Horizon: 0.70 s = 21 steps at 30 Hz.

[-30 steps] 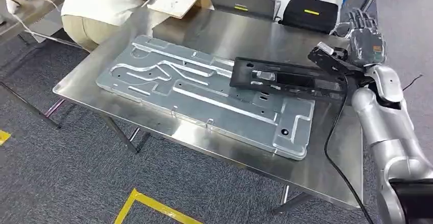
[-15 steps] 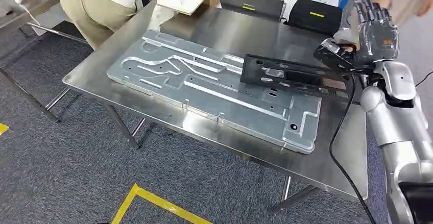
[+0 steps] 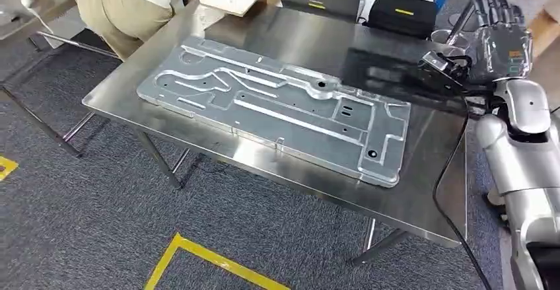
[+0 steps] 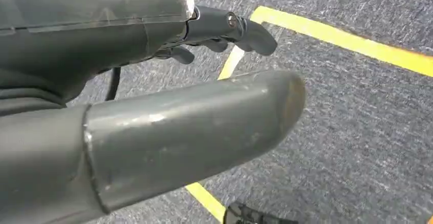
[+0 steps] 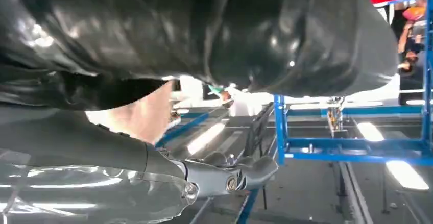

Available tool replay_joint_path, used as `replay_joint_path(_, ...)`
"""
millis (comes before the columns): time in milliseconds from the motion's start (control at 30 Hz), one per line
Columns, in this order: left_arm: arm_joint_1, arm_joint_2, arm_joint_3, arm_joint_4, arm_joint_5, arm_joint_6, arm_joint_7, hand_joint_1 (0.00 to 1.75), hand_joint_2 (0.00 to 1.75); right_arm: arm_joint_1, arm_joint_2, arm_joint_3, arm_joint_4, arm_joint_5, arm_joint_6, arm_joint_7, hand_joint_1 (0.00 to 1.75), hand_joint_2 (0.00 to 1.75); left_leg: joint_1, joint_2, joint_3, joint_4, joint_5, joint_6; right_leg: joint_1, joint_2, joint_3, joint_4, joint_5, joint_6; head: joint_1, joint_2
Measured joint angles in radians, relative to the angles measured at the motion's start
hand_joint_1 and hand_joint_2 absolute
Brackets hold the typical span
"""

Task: Take the parts from the cabinet and place them on the table.

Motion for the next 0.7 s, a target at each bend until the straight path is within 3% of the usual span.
replay_joint_path(67, 0.000, 0.000, 0.000, 0.000, 0.000, 0.001, 0.000, 0.00, 0.00, 0.008, 0.000, 0.000, -0.002, 0.002, 0.000, 0.000, 0.00, 0.00, 0.005, 0.000, -0.062, 0.161, -0.080, -0.008, 0.000, 0.000, -0.015, 0.004, 0.007, 0.003, 0.000, 0.000)
replay_joint_path(100, 0.000, 0.000, 0.000, 0.000, 0.000, 0.001, 0.000, 0.00, 0.00, 0.013, 0.000, 0.000, -0.002, 0.002, 0.000, 0.001, 0.00, 0.00, 0.007, 0.001, -0.079, 0.213, -0.098, -0.011, 0.000, 0.000, -0.023, 0.008, 0.011, 0.005, 0.000, 0.000)
replay_joint_path(133, 0.002, 0.001, 0.000, 0.000, 0.000, 0.001, 0.000, 0.00, 0.00, 0.019, 0.000, 0.000, -0.002, 0.002, 0.000, 0.001, 0.00, 0.00, 0.009, 0.001, -0.075, 0.218, -0.092, -0.014, -0.001, 0.000, -0.029, 0.013, 0.012, 0.007, 0.000, 0.000)
replay_joint_path(167, 0.003, 0.001, 0.000, 0.000, 0.000, 0.001, 0.000, 0.00, 0.00, 0.024, 0.000, 0.000, -0.002, 0.002, 0.000, 0.001, 0.00, 0.00, 0.011, 0.001, -0.045, 0.175, -0.067, -0.016, -0.003, 0.000, -0.035, 0.018, 0.014, 0.010, 0.000, 0.000)
replay_joint_path(233, 0.003, 0.002, 0.000, 0.000, 0.000, 0.001, 0.000, 0.00, 0.00, 0.026, -0.002, 0.000, -0.006, 0.002, 0.000, 0.001, 0.00, 0.00, 0.014, 0.001, 0.061, -0.004, 0.007, -0.017, -0.007, 0.000, -0.045, 0.031, 0.014, 0.014, 0.000, 0.000)
replay_joint_path(267, 0.001, 0.002, 0.000, 0.000, 0.000, 0.001, -0.001, 0.00, 0.00, 0.026, -0.004, 0.000, -0.010, 0.002, -0.001, 0.001, 0.00, 0.00, 0.016, 0.001, 0.096, -0.079, 0.001, -0.016, -0.007, 0.000, -0.051, 0.039, 0.013, 0.020, 0.000, 0.000)
replay_joint_path(333, 0.001, 0.002, 0.000, 0.000, 0.000, 0.001, -0.001, 0.00, 0.00, 0.026, -0.009, 0.000, -0.014, 0.007, -0.003, 0.002, 0.00, 0.00, 0.010, -0.004, 0.093, -0.077, 0.010, 0.000, 0.001, 0.001, -0.061, 0.045, 0.019, 0.035, 0.000, 0.000)
replay_joint_path(400, 0.004, 0.002, 0.000, 0.000, 0.000, 0.001, -0.001, 0.00, 0.00, 0.028, -0.014, 0.000, -0.015, 0.021, -0.003, 0.011, 0.00, 0.00, 0.005, -0.004, 0.088, -0.077, 0.018, 0.012, -0.004, 0.001, -0.060, 0.037, 0.029, 0.049, 0.000, 0.000)
replay_joint_path(433, 0.004, 0.002, 0.000, 0.000, 0.000, 0.001, -0.001, 0.00, 0.00, 0.030, -0.020, 0.000, -0.015, 0.026, -0.003, 0.014, 0.00, 0.00, 0.009, -0.003, 0.086, -0.087, 0.029, 0.026, -0.004, 0.002, -0.062, 0.037, 0.033, 0.055, 0.000, 0.000)
replay_joint_path(467, 0.002, 0.001, 0.000, 0.000, 0.000, 0.001, -0.001, 0.00, 0.00, 0.033, -0.024, -0.001, -0.015, 0.030, -0.003, 0.018, 0.00, 0.00, 0.012, -0.002, 0.085, -0.092, 0.037, 0.035, -0.006, 0.008, -0.069, 0.049, 0.015, 0.058, 0.001, 0.000)
replay_joint_path(500, 0.001, 0.001, 0.000, 0.000, 0.000, 0.001, -0.001, 0.00, 0.00, 0.033, -0.030, -0.002, -0.015, 0.033, -0.003, 0.021, 0.00, 0.00, 0.011, -0.001, 0.079, -0.095, 0.044, 0.040, -0.006, 0.008, -0.085, 0.091, -0.028, 0.061, 0.001, 0.000)
replay_joint_path(567, 0.002, 0.001, 0.000, 0.000, -0.002, 0.001, -0.001, 0.00, 0.00, 0.036, -0.036, -0.004, -0.016, 0.040, -0.002, 0.023, 0.00, 0.00, 0.007, 0.000, 0.065, -0.095, 0.053, 0.045, -0.007, 0.008, -0.148, 0.256, -0.128, 0.066, 0.001, 0.000)
replay_joint_path(600, 0.003, 0.001, 0.000, 0.000, -0.002, 0.002, -0.001, 0.00, 0.00, 0.043, -0.037, -0.004, -0.016, 0.040, -0.002, 0.023, 0.00, 0.00, 0.005, 0.000, 0.058, -0.094, 0.058, 0.046, -0.006, 0.008, -0.170, 0.323, -0.156, 0.066, 0.001, 0.000)
replay_joint_path(633, 0.003, 0.001, 0.000, 0.000, -0.003, 0.002, -0.001, 0.00, 0.00, 0.051, -0.039, -0.004, -0.016, 0.042, -0.001, 0.023, 0.00, 0.00, 0.004, 0.000, 0.052, -0.094, 0.063, 0.046, -0.006, 0.008, -0.173, 0.344, -0.158, 0.066, 0.001, 0.000)
replay_joint_path(667, 0.003, 0.001, 0.000, 0.000, -0.004, 0.002, -0.001, 0.00, 0.00, 0.058, -0.041, -0.006, -0.016, 0.043, -0.001, 0.023, 0.00, 0.00, 0.002, 0.000, 0.047, -0.094, 0.067, 0.046, -0.006, 0.008, -0.150, 0.318, -0.139, 0.062, 0.001, 0.000)
replay_joint_path(700, 0.003, 0.000, 0.000, 0.000, -0.006, 0.003, -0.001, 0.00, 0.00, 0.061, -0.043, -0.010, -0.017, 0.044, -0.001, 0.024, 0.00, 0.00, 0.001, -0.001, 0.044, -0.094, 0.070, 0.045, -0.005, 0.008, -0.107, 0.252, -0.107, 0.057, 0.001, 0.000)
